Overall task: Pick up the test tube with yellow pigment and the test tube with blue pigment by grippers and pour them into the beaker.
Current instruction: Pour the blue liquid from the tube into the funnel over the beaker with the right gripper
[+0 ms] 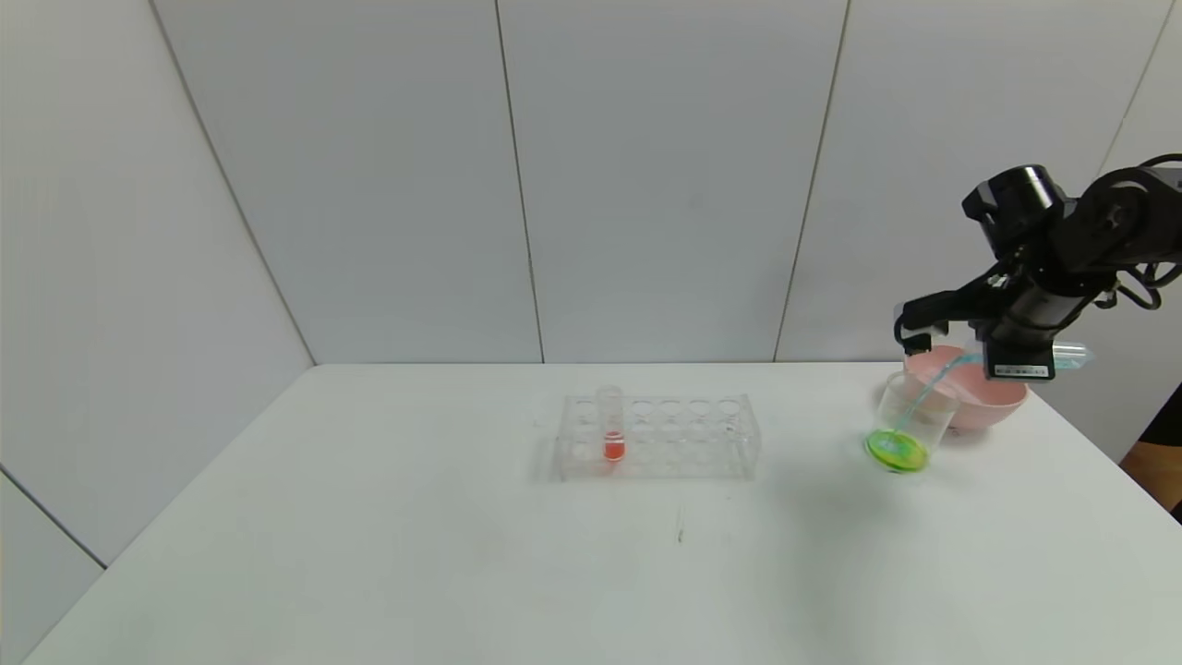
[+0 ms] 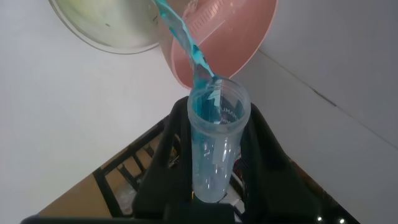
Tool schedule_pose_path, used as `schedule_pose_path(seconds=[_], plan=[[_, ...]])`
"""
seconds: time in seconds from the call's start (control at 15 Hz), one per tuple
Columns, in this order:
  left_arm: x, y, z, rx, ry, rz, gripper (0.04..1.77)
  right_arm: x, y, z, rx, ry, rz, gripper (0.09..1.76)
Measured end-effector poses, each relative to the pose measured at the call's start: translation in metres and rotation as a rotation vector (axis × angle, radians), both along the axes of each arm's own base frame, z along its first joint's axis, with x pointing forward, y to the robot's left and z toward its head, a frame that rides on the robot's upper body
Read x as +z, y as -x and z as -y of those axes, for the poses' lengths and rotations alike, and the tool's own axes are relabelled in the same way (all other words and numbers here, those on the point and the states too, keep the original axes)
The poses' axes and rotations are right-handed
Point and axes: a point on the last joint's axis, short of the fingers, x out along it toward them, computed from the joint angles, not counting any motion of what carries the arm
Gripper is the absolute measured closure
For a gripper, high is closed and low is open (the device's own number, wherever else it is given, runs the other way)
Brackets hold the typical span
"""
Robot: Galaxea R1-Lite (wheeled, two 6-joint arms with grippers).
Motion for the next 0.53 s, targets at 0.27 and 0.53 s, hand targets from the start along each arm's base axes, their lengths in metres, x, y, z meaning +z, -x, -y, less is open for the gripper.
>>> schedule_pose_path(seconds=[0.27, 0.53], plan=[[0.0, 0.0, 0.0, 0.0, 0.0, 0.0, 0.05, 0.001, 0.001, -0.01, 0.007, 0.058, -0.007, 1.34], [0.0, 0.0, 0.0, 0.0, 0.0, 0.0, 0.05, 0.001, 0.001, -0.015, 0.007, 0.122, -0.015, 1.34]])
